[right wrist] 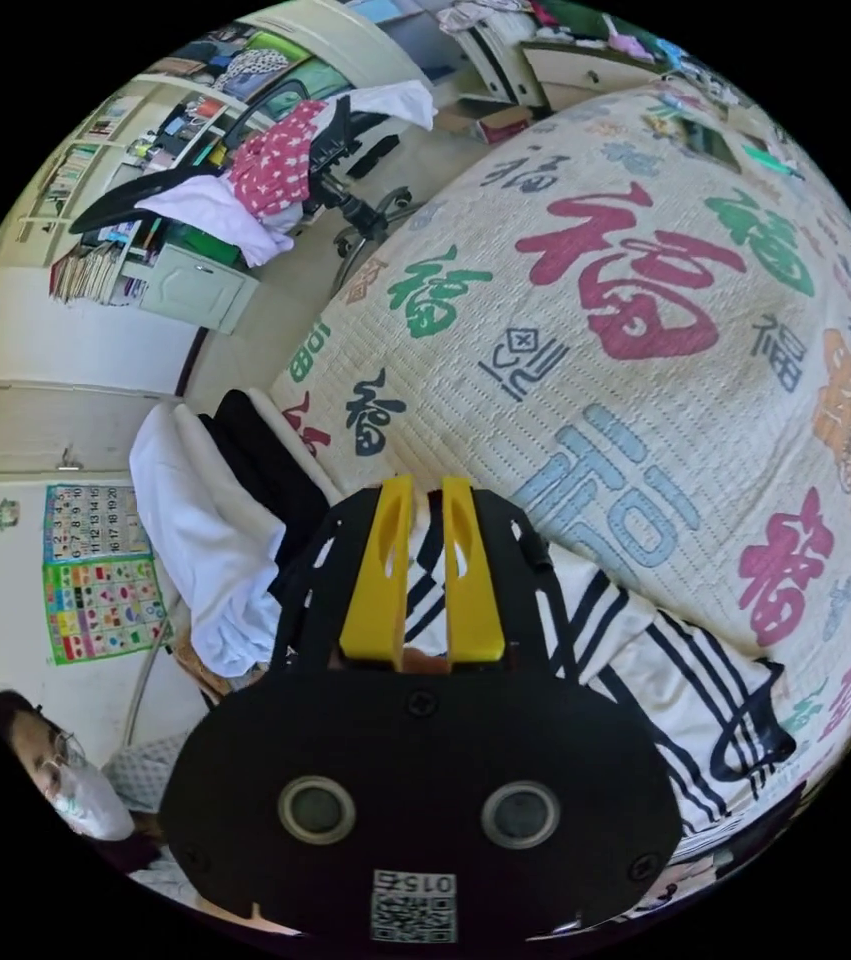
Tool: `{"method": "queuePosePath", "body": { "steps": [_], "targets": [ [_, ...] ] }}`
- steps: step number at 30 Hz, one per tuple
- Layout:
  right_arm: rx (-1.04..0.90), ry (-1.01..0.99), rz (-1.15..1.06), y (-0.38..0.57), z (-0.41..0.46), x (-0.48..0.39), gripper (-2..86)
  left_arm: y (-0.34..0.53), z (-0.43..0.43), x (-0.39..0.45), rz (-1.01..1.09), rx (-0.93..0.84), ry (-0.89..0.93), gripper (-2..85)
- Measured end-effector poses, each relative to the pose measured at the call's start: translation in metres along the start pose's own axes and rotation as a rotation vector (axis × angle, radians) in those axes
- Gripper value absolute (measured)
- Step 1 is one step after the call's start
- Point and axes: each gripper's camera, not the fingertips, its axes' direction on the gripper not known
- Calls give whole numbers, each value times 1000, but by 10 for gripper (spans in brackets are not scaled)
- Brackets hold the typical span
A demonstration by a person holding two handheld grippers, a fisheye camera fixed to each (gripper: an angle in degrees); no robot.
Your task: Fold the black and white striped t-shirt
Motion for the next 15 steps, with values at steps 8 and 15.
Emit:
{"method": "queuePosePath", "body": {
  "steps": [8,15],
  "targets": [
    [-89,50,-124,-1,35,-29,81,20,27,-135,-556,194,604,16],
    [-166,172,-143,30,54,-32,77,30,44,-184,-728,196,716,5]
  ]
}}
